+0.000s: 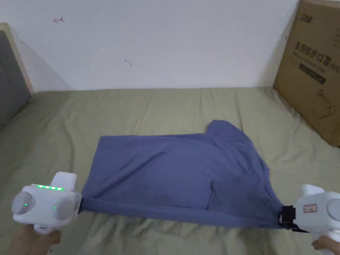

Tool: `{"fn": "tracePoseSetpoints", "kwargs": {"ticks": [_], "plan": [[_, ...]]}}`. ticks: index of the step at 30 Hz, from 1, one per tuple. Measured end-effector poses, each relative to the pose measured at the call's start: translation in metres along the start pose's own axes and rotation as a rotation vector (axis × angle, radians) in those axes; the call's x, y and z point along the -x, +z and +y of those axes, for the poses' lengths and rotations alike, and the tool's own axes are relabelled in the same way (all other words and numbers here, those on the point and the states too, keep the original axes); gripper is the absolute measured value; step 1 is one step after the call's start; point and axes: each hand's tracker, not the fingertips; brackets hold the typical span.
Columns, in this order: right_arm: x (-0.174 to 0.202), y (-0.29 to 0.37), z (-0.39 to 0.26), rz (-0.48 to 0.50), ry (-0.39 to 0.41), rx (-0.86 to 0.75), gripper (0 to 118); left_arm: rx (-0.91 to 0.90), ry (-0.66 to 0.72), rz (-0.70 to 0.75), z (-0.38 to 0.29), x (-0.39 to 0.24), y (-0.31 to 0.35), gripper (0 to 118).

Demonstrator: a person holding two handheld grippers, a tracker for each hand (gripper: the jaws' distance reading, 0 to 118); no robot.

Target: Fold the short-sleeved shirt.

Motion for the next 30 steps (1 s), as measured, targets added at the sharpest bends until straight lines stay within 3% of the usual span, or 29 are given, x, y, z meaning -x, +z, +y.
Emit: {"fn": "tracePoseSetpoints", "kwargs": {"ticks": [5,9,10,11,12,13,14,15,21,22,23,24,25,30], "plan": [[-0.019,0.023,-0.046,0.021,-0.043,0.014,5,0.013,-0.001,-0.001,-0.059,-0.001,0.024,5],[-0.025,0.016,-0.047,0.026,-0.063,0.017,5,0.036,0.015,-0.024,-0.068,0.000,0.016,6],[-0.025,0.014,-0.046,0.028,-0.067,0.010,5,0.043,0.027,-0.024,-0.066,-0.003,0.019,17],[-0.024,0.012,-0.044,0.019,-0.064,0.008,5,0.042,0.040,-0.026,-0.066,-0.003,0.020,38],[-0.022,0.012,-0.045,0.008,-0.061,0.008,13,0.042,0.045,-0.029,-0.065,0.000,0.018,71],[-0.020,0.012,-0.046,-0.007,-0.053,0.002,37,0.054,0.059,-0.039,-0.065,0.003,0.017,108],[-0.019,0.013,-0.046,-0.023,-0.042,-0.006,60,0.065,0.072,-0.044,-0.067,0.003,0.017,116],[-0.019,0.015,-0.047,-0.032,-0.037,-0.013,68,0.050,0.089,-0.064,-0.068,0.006,0.022,114],[-0.005,0.046,-0.053,0.010,0.004,-0.097,65,0.010,0.091,-0.103,-0.074,0.008,0.057,112],[-0.001,0.051,-0.054,0.021,0.034,-0.119,52,-0.002,0.089,-0.119,-0.079,0.008,0.062,101],[0.003,0.056,-0.057,0.027,0.053,-0.139,28,-0.026,0.090,-0.140,-0.082,0.007,0.068,77],[0.009,0.064,-0.061,0.029,0.073,-0.162,4,-0.045,0.090,-0.169,-0.088,0.005,0.076,39],[0.013,0.066,-0.066,0.022,0.077,-0.165,2,-0.048,0.097,-0.161,-0.094,0.003,0.078,0],[0.019,0.064,-0.082,0.100,0.050,-0.141,1,-0.015,0.154,-0.192,-0.118,-0.002,0.073,0]]}}
